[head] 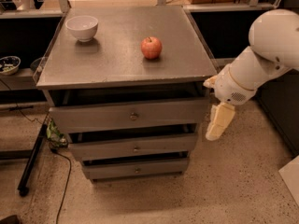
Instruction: Open bottom drawer
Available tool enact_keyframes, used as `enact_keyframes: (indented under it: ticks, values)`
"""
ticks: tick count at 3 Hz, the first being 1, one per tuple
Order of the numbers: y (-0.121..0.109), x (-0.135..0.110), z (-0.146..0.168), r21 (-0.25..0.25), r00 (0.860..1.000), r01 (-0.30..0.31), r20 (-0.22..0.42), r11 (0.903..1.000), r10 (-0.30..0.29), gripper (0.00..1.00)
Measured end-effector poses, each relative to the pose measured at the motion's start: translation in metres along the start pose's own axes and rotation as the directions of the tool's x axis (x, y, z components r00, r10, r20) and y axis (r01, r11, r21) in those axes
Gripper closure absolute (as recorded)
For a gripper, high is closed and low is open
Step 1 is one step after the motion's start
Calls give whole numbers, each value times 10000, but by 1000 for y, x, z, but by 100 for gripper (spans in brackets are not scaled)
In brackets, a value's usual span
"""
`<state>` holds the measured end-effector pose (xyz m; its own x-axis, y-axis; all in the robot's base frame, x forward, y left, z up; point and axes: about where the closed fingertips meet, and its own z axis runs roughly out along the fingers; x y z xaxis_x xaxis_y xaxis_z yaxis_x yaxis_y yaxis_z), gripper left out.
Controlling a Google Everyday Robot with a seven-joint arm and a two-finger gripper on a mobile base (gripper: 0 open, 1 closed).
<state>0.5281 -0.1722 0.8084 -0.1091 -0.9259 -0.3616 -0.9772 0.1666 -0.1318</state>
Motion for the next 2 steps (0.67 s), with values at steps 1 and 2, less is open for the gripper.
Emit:
enact_keyframes:
  ticks: [1,2]
  values:
    - [0,0,1,-19,10000,-8,-2,10000,8,0]
    - [17,-2,17,-28,9995,29,-325,10000,-30,0]
